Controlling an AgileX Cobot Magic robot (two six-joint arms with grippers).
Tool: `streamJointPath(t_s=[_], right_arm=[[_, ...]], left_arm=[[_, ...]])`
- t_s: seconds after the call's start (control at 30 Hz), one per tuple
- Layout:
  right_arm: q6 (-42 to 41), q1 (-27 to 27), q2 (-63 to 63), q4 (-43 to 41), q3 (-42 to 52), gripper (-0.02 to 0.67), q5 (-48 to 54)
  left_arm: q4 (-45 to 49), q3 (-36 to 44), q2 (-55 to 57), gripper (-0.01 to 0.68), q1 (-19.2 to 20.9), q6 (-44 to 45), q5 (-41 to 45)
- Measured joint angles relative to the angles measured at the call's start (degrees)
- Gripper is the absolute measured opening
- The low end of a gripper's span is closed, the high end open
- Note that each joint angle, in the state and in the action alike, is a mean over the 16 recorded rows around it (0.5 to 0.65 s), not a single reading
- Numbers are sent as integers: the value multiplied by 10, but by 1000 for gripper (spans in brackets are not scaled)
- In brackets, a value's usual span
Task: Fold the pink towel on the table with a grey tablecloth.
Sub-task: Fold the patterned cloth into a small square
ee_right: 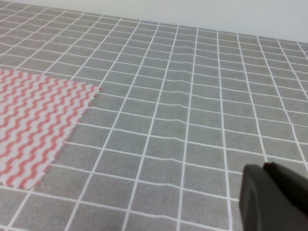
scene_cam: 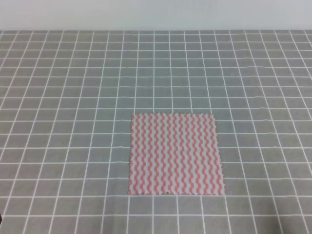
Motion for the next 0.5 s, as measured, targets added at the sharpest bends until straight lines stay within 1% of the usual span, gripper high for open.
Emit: streamJointPath(t_s=[0.5], right_arm=[[-1, 0, -1, -37, -2, -20, -13]], left_arm=[[0, 1, 1, -4, 0, 0, -2]])
